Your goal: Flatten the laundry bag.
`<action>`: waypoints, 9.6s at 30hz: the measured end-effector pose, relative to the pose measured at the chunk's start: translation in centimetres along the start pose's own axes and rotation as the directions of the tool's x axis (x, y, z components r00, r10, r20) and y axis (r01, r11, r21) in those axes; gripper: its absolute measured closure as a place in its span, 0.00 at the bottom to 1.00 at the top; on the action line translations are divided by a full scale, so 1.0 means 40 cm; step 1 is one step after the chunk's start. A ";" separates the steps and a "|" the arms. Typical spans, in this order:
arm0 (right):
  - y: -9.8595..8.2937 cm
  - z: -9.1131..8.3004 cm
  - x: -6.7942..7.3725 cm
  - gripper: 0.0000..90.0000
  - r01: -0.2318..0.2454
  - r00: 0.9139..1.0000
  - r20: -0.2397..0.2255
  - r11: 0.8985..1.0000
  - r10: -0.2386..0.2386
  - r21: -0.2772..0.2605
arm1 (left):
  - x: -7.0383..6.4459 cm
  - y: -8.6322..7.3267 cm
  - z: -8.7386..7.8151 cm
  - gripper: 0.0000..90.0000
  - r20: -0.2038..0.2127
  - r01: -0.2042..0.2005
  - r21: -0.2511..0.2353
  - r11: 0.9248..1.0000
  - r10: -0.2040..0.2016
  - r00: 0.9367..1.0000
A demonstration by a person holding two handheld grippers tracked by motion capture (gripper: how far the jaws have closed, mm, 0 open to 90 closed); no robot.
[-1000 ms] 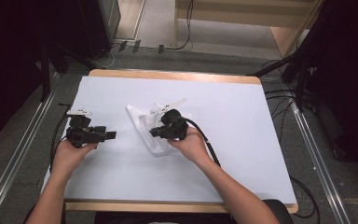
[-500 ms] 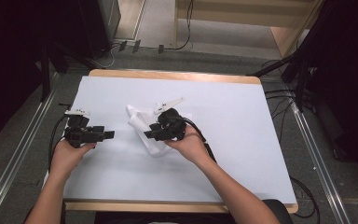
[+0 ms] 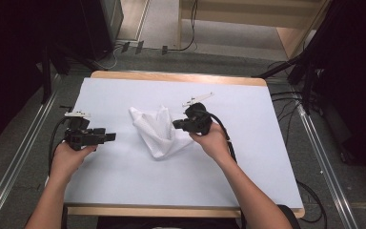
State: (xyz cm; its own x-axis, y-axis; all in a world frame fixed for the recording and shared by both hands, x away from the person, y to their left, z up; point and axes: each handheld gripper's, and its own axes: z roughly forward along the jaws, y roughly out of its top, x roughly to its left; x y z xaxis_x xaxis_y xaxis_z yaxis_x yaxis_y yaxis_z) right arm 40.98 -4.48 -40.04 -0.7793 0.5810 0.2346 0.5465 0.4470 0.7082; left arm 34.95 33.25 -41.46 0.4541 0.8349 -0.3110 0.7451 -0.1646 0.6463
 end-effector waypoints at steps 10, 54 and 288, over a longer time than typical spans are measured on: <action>-0.056 0.073 -0.043 1.00 -0.062 0.998 0.013 0.993 0.062 0.098 | 0.001 0.009 0.000 0.42 0.003 -0.007 -0.010 1.000 0.007 1.000; -0.027 0.138 0.111 0.94 0.100 0.989 -0.120 0.992 -0.091 0.072 | -0.009 0.011 0.043 0.47 -0.001 -0.013 0.022 1.000 0.013 1.000; 0.002 0.073 0.102 1.00 0.074 0.997 -0.013 0.997 -0.075 -0.020 | -0.088 0.100 0.147 0.98 0.114 -0.150 0.021 0.988 0.146 0.983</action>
State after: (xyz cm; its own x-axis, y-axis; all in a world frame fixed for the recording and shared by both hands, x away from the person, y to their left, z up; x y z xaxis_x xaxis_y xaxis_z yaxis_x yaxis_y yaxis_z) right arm 38.73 -0.07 -40.97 -0.8220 0.5369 0.1900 0.4808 0.4754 0.7368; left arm 39.18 26.57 -41.88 0.6112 0.7362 -0.2908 0.6791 -0.2990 0.6704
